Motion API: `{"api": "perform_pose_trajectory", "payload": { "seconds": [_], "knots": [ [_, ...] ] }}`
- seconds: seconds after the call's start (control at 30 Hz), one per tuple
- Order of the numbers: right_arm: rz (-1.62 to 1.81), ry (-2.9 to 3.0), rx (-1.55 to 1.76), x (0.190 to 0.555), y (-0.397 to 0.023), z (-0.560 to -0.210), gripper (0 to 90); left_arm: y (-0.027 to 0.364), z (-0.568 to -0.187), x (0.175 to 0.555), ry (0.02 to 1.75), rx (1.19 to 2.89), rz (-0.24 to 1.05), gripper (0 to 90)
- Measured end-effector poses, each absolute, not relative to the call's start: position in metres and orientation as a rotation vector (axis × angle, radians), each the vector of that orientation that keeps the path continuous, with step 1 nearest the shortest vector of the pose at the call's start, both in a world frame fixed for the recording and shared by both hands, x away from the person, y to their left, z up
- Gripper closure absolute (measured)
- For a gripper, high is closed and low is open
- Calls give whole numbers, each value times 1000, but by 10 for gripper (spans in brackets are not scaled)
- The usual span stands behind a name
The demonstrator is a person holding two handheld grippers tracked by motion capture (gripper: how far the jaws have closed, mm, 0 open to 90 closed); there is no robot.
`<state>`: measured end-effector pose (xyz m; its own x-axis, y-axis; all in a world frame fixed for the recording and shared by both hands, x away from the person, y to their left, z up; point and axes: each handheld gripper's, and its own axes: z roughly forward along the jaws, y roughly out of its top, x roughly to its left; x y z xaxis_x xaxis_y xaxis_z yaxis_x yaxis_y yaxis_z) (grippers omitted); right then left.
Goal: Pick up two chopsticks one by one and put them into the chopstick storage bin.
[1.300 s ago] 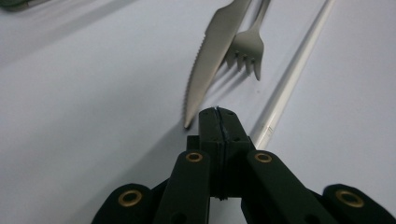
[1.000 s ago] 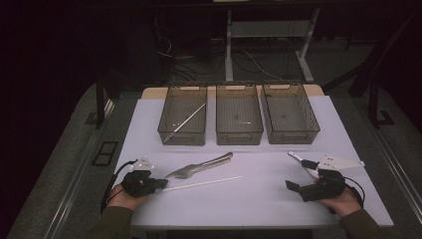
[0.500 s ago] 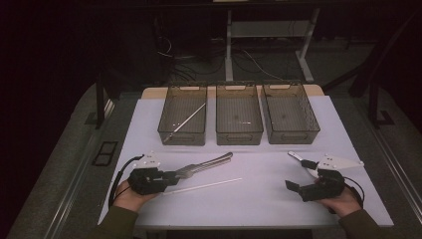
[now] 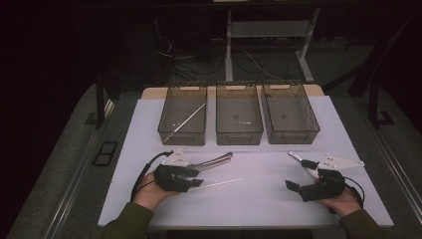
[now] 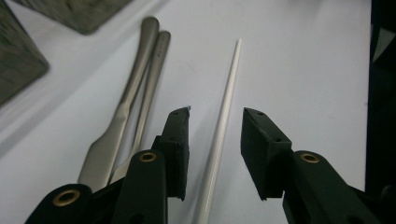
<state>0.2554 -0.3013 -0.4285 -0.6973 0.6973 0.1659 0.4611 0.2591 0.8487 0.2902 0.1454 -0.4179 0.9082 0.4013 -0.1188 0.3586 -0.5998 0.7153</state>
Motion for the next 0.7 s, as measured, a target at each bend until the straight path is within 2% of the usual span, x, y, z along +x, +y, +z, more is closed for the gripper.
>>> {"api": "perform_pose_trajectory", "payload": {
  "seconds": [0.2,0.4,0.7],
  "knots": [
    [1407,2292,1078,255,-301,-429,6,147,-426,291,526,2276,78,607],
    [1407,2291,1075,255,-301,-428,6,146,-432,291,514,2303,42,704],
    [1406,2292,1074,255,-301,-428,6,145,-440,292,511,2357,32,771]
  ]
}}
